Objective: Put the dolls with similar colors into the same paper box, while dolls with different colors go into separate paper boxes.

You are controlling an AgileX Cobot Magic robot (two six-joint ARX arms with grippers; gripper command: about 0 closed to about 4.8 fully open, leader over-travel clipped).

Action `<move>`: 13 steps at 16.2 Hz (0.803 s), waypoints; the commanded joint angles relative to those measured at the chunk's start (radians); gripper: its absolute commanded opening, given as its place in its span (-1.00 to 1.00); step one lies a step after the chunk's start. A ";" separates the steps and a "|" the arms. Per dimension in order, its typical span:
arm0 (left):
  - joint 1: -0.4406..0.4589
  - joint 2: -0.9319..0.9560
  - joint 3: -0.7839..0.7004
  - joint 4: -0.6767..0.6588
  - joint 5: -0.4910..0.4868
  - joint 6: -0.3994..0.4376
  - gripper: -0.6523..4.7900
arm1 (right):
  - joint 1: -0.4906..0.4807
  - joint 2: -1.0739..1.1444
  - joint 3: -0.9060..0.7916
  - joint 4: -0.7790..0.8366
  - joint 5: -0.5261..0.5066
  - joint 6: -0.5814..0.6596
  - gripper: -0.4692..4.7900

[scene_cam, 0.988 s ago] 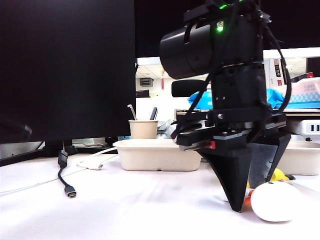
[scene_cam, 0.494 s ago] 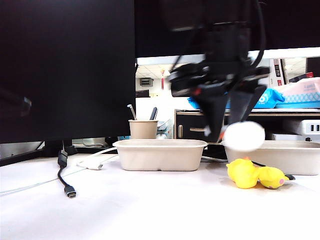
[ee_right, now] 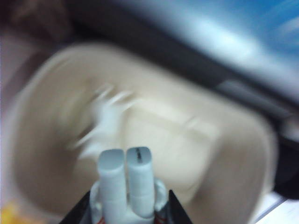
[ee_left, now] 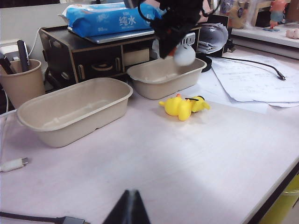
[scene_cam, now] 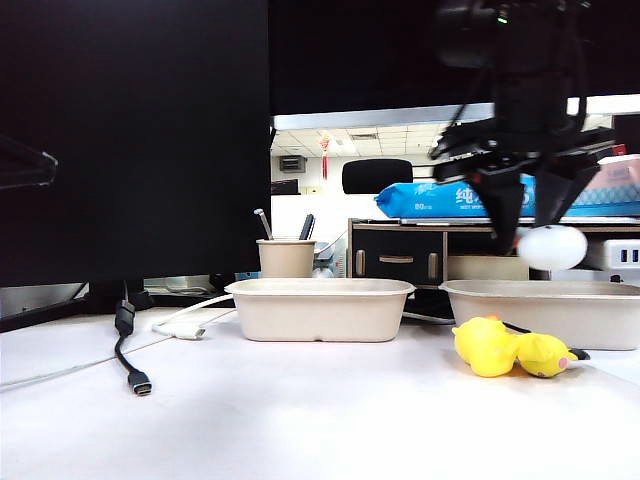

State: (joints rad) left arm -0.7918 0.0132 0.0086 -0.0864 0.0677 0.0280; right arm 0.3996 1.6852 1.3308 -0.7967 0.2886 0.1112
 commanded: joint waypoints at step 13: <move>0.055 0.002 0.001 0.013 -0.002 -0.002 -0.78 | 0.041 -0.006 0.006 -0.147 -0.224 0.064 0.46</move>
State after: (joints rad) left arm -0.7357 0.0135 0.0086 -0.0864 0.0643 0.0280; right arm 0.4252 1.6852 1.3331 -0.9234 0.0708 0.1753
